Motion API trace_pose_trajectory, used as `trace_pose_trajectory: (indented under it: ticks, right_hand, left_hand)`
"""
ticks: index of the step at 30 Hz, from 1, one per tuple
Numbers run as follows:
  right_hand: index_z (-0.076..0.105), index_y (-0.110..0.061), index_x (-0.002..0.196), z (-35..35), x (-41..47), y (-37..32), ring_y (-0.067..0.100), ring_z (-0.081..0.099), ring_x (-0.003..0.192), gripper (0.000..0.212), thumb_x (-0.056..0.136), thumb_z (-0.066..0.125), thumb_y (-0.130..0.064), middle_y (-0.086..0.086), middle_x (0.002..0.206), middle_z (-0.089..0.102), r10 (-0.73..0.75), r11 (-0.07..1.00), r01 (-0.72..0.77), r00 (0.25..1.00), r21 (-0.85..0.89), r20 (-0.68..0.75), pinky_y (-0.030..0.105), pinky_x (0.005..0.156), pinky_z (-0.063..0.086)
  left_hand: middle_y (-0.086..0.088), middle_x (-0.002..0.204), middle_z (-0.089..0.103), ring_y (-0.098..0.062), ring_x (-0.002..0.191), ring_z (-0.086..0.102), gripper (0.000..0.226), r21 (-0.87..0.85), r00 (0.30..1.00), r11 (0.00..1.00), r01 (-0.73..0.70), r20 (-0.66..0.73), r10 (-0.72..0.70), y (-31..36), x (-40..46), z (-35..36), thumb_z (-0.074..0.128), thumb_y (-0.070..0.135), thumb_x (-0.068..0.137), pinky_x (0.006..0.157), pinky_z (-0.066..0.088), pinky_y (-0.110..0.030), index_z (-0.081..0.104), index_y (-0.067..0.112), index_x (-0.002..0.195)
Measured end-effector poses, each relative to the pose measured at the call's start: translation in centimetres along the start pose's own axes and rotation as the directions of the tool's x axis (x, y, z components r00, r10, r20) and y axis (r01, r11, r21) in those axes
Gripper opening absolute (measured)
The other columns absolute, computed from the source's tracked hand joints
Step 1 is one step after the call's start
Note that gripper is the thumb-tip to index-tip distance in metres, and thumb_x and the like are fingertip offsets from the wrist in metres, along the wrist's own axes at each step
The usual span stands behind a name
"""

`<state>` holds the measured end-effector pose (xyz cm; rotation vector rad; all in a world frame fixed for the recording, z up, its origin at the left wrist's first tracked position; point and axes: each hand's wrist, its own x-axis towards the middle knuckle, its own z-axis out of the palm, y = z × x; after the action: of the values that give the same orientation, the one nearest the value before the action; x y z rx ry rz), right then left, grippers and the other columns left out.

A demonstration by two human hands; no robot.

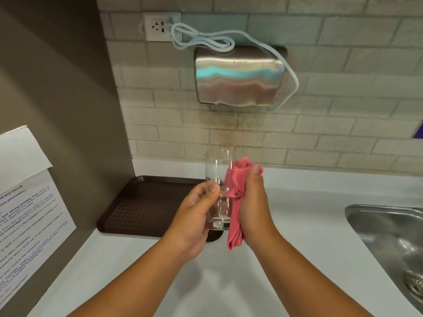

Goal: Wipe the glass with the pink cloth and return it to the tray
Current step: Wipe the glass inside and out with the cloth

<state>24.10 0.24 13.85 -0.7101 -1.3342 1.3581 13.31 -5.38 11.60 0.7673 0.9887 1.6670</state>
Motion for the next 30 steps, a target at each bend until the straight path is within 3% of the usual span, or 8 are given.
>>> trace_pose_trajectory:
  ticks: [3, 5, 11, 14, 18, 24, 27, 30]
  right_hand:
    - [0.056, -0.042, 0.142, 0.3, -1.1, 1.1, 0.008, 0.068, 0.118, 0.07, 0.089, 0.031, -0.081, -0.006, 0.136, 0.07, -0.007, 0.999, 0.003, 0.993, 0.033, 0.115, 0.029, 0.096, 0.057]
    - [0.05, -0.052, 0.145, 0.5, -1.4, 1.2, -0.002, 0.049, 0.139, 0.059, 0.092, 0.041, -0.075, -0.014, 0.166, 0.037, -0.06, 0.998, 0.054, 0.978, 0.038, 0.2, 0.018, 0.102, 0.049]
    - [0.035, -0.065, 0.146, 0.0, 0.5, -0.4, -0.008, 0.018, 0.152, 0.063, 0.096, 0.036, -0.026, -0.028, 0.171, -0.007, -0.112, 0.975, 0.167, 0.938, -0.146, 0.327, 0.025, 0.117, 0.035]
    - [0.025, -0.067, 0.151, -0.7, 2.1, -2.1, -0.008, 0.01, 0.152, 0.073, 0.093, 0.051, -0.03, -0.023, 0.172, 0.001, -0.113, 0.959, 0.186, 0.944, -0.216, 0.31, 0.021, 0.117, 0.024]
    - [0.036, -0.055, 0.154, -1.0, 2.4, -2.9, 0.002, 0.054, 0.135, 0.057, 0.105, 0.058, -0.036, -0.017, 0.155, 0.049, -0.125, 0.989, 0.141, 0.959, -0.044, 0.253, 0.029, 0.11, 0.048]
    - [0.058, -0.043, 0.144, -0.6, 1.9, -1.9, 0.0, 0.073, 0.104, 0.037, 0.108, 0.051, -0.037, -0.016, 0.123, 0.075, -0.035, 0.998, 0.031, 0.997, 0.057, 0.068, 0.016, 0.079, 0.057]
    - [0.047, -0.049, 0.151, -0.1, 0.1, 0.0, 0.001, 0.06, 0.129, 0.049, 0.102, 0.051, -0.056, -0.014, 0.145, 0.063, -0.027, 0.997, 0.029, 0.999, -0.077, 0.032, 0.032, 0.11, 0.049]
    - [0.004, -0.066, 0.154, 0.8, -1.6, 1.3, -0.014, 0.012, 0.151, 0.092, 0.076, 0.043, -0.092, -0.028, 0.171, 0.011, -0.147, 0.874, 0.177, 0.984, -0.453, 0.101, 0.013, 0.114, 0.019]
  left_hand:
    - [-0.01, 0.11, 0.08, -0.029, 0.106, 0.067, 0.047, 0.009, 0.999, 1.0, 0.004, -0.052, -0.003, -0.1, 0.3, -0.4, 0.073, 0.043, 0.086, 0.1, 0.051, -0.045, 0.076, 0.015, 0.123]
    - [-0.009, 0.109, 0.083, -0.027, 0.107, 0.072, 0.035, -0.005, 0.998, 1.0, 0.029, -0.057, -0.029, -0.3, 0.3, -0.6, 0.071, 0.041, 0.091, 0.102, 0.052, -0.045, 0.079, 0.018, 0.117]
    - [-0.023, 0.123, 0.079, -0.028, 0.112, 0.073, 0.046, 0.045, 1.0, 0.999, 0.01, -0.013, -0.009, -0.3, 0.0, -0.3, 0.069, 0.036, 0.092, 0.099, 0.057, -0.04, 0.072, 0.009, 0.129]
    - [-0.018, 0.129, 0.079, -0.026, 0.118, 0.075, 0.047, 0.009, 0.999, 1.0, 0.001, 0.048, -0.001, -0.2, -0.2, -0.1, 0.068, 0.034, 0.096, 0.103, 0.059, -0.04, 0.069, 0.006, 0.135]
    - [-0.026, 0.136, 0.073, -0.033, 0.121, 0.07, 0.053, -0.029, 0.998, 1.0, 0.001, 0.064, 0.001, 0.7, 0.1, 0.0, 0.069, 0.035, 0.096, 0.11, 0.053, -0.051, 0.067, 0.001, 0.137]
    - [-0.019, 0.123, 0.073, -0.029, 0.109, 0.071, 0.062, -0.045, 0.999, 0.999, 0.018, 0.045, -0.016, 0.5, 0.3, -0.2, 0.073, 0.037, 0.089, 0.094, 0.061, -0.043, 0.065, 0.002, 0.14]
    - [-0.007, 0.114, 0.079, -0.024, 0.105, 0.071, 0.051, -0.043, 1.0, 0.999, -0.003, -0.022, 0.002, 0.4, 0.8, 0.3, 0.074, 0.039, 0.087, 0.09, 0.058, -0.039, 0.069, 0.019, 0.134]
    - [-0.009, 0.12, 0.083, -0.027, 0.114, 0.079, 0.04, -0.019, 1.0, 1.0, 0.006, -0.031, -0.007, 0.4, 1.0, 0.4, 0.075, 0.028, 0.098, 0.099, 0.062, -0.045, 0.066, 0.023, 0.136]
